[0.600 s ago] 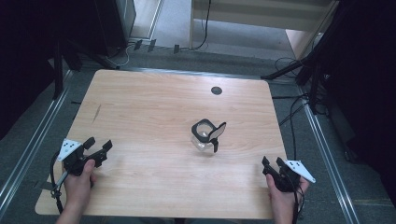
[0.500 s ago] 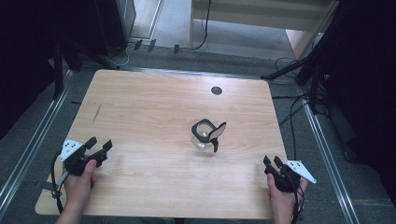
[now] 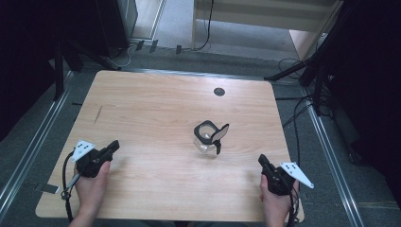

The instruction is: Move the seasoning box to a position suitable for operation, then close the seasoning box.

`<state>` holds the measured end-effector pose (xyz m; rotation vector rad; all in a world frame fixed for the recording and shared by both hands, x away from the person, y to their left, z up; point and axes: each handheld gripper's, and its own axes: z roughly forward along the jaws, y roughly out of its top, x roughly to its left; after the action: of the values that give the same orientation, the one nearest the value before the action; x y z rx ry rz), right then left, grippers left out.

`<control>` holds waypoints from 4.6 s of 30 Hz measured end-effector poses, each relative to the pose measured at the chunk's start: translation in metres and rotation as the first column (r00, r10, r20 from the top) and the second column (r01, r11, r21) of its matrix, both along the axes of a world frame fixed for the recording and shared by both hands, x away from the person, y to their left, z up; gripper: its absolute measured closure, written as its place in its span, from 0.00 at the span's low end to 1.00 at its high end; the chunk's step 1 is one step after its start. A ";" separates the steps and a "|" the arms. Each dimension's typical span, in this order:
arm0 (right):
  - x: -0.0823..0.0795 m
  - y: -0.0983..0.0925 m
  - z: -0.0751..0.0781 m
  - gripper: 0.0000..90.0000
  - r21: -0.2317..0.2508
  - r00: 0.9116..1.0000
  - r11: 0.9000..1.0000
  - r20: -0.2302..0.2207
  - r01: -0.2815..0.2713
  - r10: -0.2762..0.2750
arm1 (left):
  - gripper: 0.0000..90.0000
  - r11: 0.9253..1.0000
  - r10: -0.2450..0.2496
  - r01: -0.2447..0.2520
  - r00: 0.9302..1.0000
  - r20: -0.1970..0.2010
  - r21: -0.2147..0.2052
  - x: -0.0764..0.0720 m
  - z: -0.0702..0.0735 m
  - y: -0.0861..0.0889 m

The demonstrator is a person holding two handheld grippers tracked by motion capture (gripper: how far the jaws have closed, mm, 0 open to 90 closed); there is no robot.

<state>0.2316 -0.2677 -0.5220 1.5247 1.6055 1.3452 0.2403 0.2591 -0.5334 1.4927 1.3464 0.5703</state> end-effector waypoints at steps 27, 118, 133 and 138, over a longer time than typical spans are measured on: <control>0.053 0.090 -0.012 1.00 -0.026 0.977 0.978 -0.069 -0.205 0.203 | 1.00 0.940 -0.338 0.338 0.941 -0.016 0.038 0.077 -0.003 -0.169; 0.112 0.128 0.028 1.00 -0.024 0.987 0.987 -0.024 -0.160 0.159 | 1.00 0.933 -0.359 0.359 0.933 0.019 -0.011 0.045 -0.004 -0.132; 0.135 0.151 0.087 0.99 -0.022 0.954 0.954 0.004 -0.300 0.300 | 1.00 0.878 -0.479 0.479 0.878 0.001 -0.004 0.029 -0.009 -0.158; 0.124 0.157 0.087 1.00 -0.033 0.945 0.944 0.009 -0.328 0.328 | 1.00 0.875 -0.485 0.485 0.874 0.020 0.006 0.032 -0.009 -0.168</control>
<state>0.3558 -0.1107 -0.4353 1.2629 1.9246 1.4910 0.2724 0.0916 -0.5429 1.7404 0.8978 0.2591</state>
